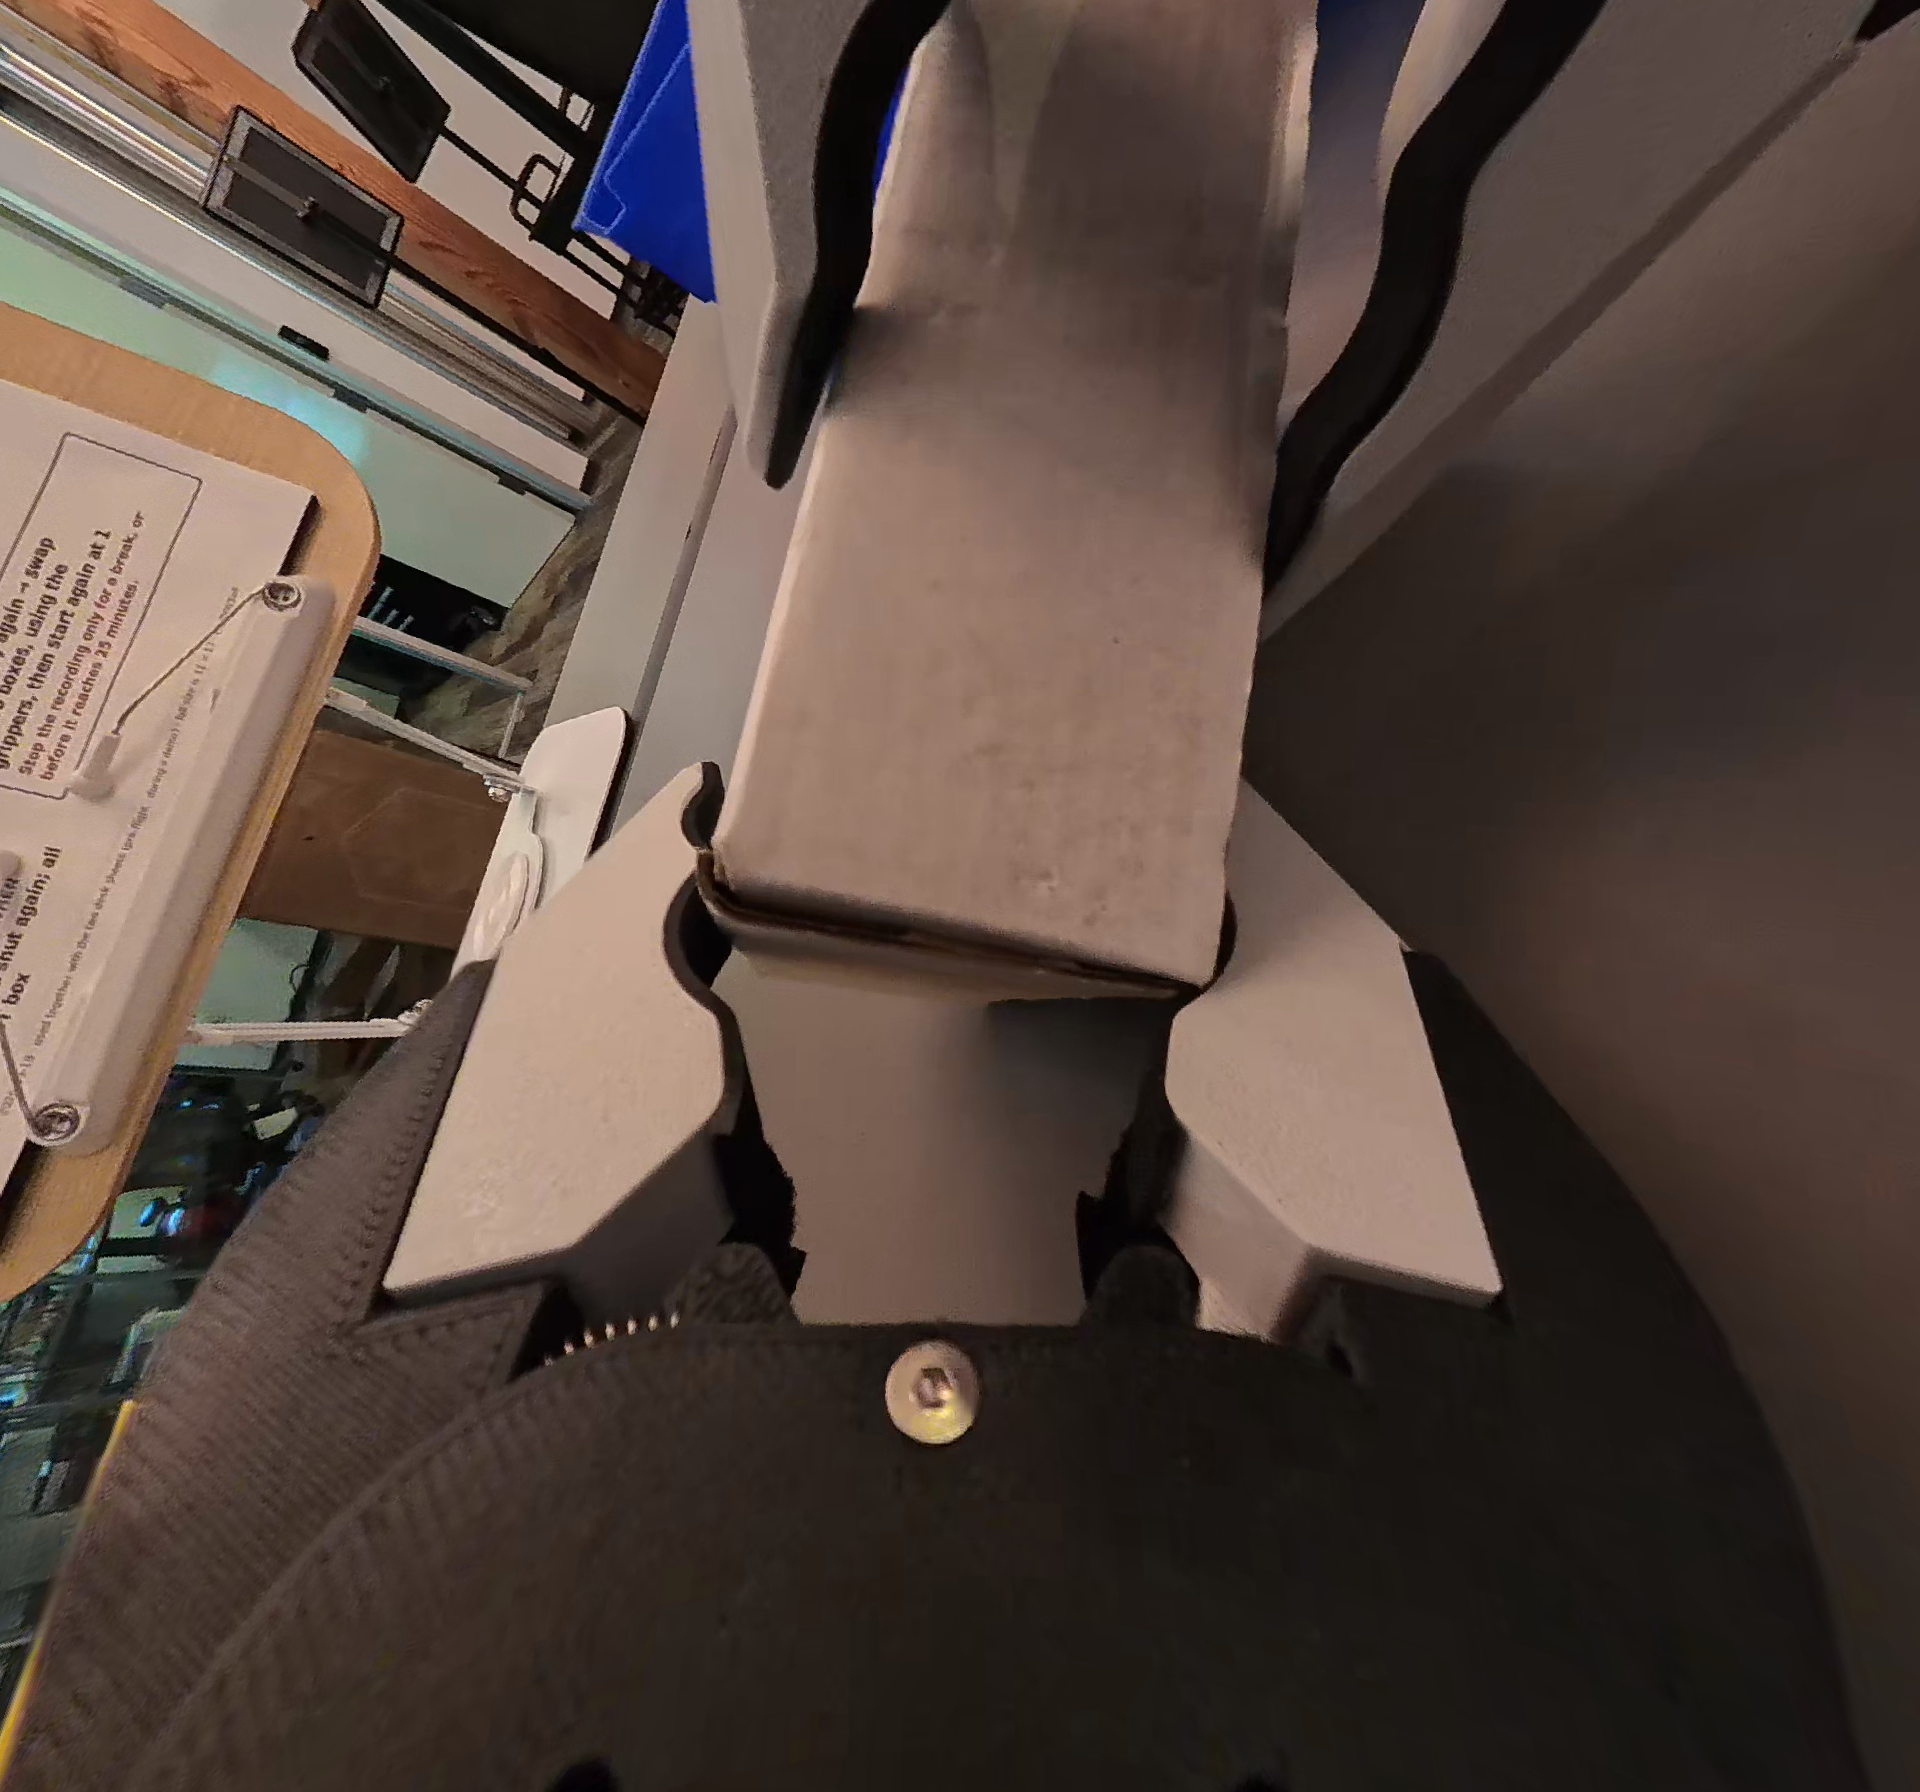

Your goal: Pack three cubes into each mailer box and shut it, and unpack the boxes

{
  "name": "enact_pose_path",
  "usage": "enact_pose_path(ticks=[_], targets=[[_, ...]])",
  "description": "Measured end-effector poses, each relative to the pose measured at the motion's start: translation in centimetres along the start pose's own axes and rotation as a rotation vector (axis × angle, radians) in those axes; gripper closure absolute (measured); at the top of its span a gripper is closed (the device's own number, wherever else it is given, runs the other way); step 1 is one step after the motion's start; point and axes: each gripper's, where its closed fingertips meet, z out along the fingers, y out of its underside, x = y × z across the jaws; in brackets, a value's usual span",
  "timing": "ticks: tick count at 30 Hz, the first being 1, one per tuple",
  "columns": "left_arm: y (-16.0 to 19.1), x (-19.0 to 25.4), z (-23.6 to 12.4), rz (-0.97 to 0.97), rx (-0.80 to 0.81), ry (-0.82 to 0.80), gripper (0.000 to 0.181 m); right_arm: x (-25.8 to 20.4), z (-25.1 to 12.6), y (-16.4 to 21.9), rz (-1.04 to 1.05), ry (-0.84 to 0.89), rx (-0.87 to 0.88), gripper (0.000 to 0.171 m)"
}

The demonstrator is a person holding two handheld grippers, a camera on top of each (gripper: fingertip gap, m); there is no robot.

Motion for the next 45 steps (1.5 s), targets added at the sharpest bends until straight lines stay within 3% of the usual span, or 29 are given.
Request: enact_pose_path(ticks=[28, 45], targets=[[-0.5, 0.1, 0.0, -0.076, 0.006, 0.049, 0.094, 0.4, -0.9, -1.2, 0.069, -0.027, 0.060, 0.118], [-0.5, -0.3, 0.1, -0.155, 0.004, 0.084, 0.095, 1.0, -1.3, -2.0, -0.087, 0.092, 0.068, 0.128]])
